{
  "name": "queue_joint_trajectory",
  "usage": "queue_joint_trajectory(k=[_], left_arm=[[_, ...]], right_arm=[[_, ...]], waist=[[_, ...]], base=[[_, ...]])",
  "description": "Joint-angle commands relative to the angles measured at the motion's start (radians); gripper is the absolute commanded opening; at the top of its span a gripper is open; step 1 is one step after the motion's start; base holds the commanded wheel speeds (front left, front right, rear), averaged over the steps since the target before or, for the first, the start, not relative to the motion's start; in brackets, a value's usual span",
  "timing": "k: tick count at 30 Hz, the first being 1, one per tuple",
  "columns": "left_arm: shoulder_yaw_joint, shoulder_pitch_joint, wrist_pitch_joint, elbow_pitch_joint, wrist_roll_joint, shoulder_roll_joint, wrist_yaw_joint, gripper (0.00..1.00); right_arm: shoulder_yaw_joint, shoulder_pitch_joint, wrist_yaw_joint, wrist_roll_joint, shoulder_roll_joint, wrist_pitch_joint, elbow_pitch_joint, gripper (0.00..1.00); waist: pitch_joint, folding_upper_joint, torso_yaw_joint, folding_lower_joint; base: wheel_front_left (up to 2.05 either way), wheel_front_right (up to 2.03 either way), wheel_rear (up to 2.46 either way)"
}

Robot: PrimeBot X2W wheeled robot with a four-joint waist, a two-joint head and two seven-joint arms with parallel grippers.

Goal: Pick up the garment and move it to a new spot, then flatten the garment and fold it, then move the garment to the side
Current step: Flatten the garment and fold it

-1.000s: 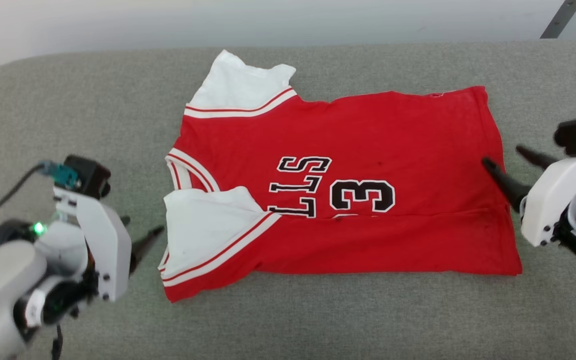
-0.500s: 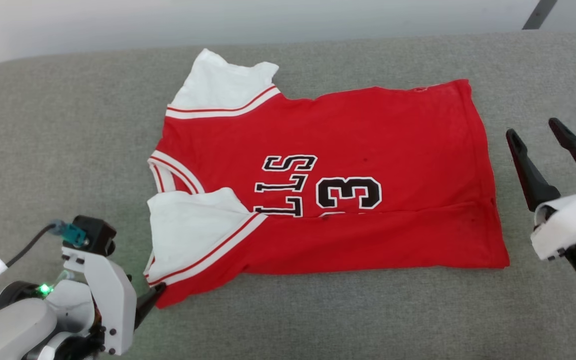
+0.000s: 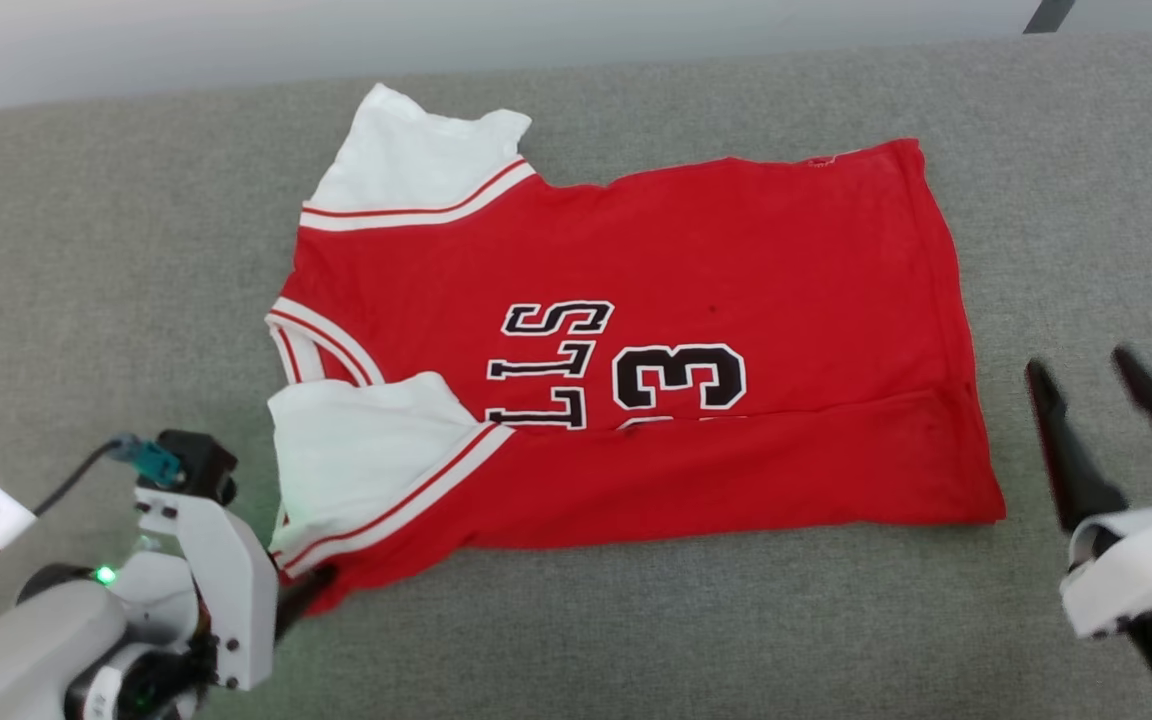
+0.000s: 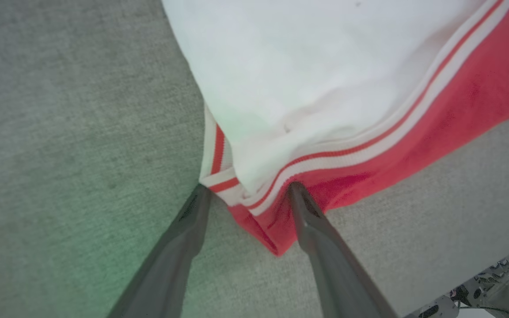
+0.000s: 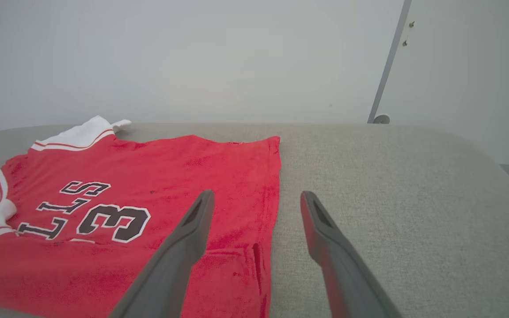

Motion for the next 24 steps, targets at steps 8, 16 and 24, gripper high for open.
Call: queue_joint_trajectory(k=[8,16,24], left_arm=[[-0.023,0.0,0.005,0.073,0.004,-0.058,-0.057,0.0],[-0.027,-0.019,0.006,0.081,0.023,-0.081,-0.07,0.0],[-0.033,-0.031,0.014,0.077,0.032,-0.093,-0.074,0.0]], right_arm=[[0.0,0.069,-0.001,0.041,0.03,0.097,0.013,1.0],[0.001,0.012,-0.001,0.059,0.007,0.199,0.118,1.0],[0.008,-0.051,-0.001,0.065,0.003,0.32,0.246,1.0]], waist=[[0.013,0.0,-0.008,0.0],[0.024,0.0,0.019,0.0],[0.032,0.0,0.053,0.0]], base=[[0.0,0.0,0.0],[0.0,0.0,0.0],[0.0,0.0,0.0]])
